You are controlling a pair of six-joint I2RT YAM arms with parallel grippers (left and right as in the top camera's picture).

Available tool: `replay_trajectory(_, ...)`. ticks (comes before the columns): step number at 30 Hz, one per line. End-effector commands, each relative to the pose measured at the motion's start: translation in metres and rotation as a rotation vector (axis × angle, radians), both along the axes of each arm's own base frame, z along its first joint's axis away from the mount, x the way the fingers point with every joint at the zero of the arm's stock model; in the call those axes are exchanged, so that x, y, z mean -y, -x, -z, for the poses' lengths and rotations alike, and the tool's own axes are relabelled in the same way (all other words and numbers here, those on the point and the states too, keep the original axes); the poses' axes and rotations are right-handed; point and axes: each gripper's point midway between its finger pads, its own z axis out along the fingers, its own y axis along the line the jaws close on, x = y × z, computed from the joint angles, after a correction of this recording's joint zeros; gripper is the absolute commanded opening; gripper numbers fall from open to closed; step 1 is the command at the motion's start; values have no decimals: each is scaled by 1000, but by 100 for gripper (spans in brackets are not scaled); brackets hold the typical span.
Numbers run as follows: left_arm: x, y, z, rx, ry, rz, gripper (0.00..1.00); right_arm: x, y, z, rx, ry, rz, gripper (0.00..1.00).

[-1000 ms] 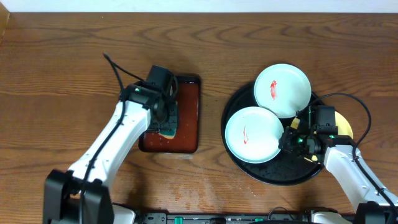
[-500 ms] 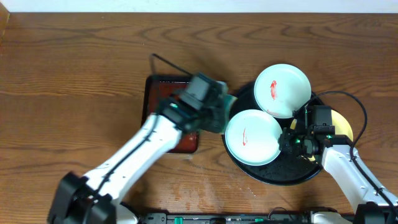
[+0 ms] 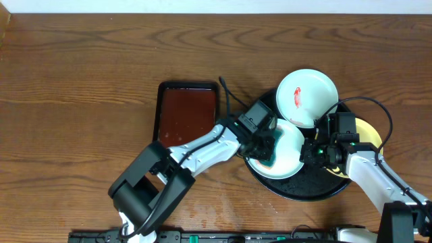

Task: Clean dirty plates on tray and stack at the side
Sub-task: 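Lift the sponge with the left gripper and move it over the green plate, then wipe the sponge across the green plate held by the right gripper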

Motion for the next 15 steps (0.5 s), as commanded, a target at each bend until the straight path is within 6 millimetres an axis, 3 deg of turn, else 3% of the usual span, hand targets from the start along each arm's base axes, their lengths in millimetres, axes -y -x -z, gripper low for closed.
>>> replay_trajectory(1, -24, -18, 22, 123, -207, -66, 7, -10, 7, 8, -34, -24, -36, 1)
replay_trajectory(3, -37, -25, 22, 166, -279, -88, 7, -10, 7, 8, -34, -24, -36, 1)
replay_trajectory(6, -73, -48, 8, 300, -503, -102, 7, -10, 7, 8, -34, -24, -36, 1)
replay_trajectory(8, -86, -57, 1, 348, -577, -94, 8, -10, 6, 8, -33, -24, -36, 1)
replay_trajectory(12, -74, -56, 1, 312, -503, -70, 7, -10, 6, 8, -33, -24, -36, 1)
replay_trajectory(15, -32, -35, 9, 150, -281, -38, 7, -10, 6, 8, -33, -24, -37, 1)
